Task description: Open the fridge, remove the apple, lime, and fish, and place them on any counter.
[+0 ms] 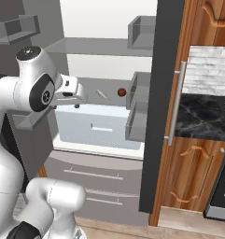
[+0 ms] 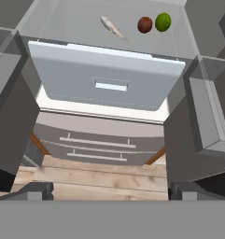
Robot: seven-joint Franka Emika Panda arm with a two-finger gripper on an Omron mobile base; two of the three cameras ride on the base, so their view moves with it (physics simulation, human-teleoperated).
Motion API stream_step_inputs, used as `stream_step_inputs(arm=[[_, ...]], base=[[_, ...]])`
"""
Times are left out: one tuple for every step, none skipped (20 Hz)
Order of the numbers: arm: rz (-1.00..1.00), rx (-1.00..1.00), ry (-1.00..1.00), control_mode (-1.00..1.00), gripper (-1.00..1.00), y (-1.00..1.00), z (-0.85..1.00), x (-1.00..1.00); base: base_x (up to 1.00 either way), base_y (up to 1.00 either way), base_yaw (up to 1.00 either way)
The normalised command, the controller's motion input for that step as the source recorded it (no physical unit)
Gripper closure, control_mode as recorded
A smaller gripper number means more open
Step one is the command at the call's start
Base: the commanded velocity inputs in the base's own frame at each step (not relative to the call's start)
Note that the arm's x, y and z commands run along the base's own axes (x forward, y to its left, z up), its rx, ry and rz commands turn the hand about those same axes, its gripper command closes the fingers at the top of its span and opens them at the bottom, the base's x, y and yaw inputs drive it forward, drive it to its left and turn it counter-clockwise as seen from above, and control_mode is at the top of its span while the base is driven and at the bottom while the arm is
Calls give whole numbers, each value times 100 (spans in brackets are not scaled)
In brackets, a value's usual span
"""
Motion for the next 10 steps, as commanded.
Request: stream_step_inputs(arm=[[6,0,-11,-100,-100,0,-21,0],[1,-3,-20,-100,-100,0,-26,0],[0,-2,-22,-100,-100,0,-27,0],[0,0,-18,-100,-100,0,-28,0],[-1,0,-5,-100,-100,0,-27,19],[-5,0,-3,-100,-100,0,-26,19],[0,0,0,100,-100,0,0,0],[0,0,0,100,-100,0,0,0],[0,0,0,100,-100,0,0,0],[0,0,0,100,-100,0,0,0]], base=[[0,0,0],[0,0,0],[0,0,0],[0,0,0],[0,0,0],[0,0,0],[16,0,-5],[14,0,-4],[14,0,-2],[21,0,-1]])
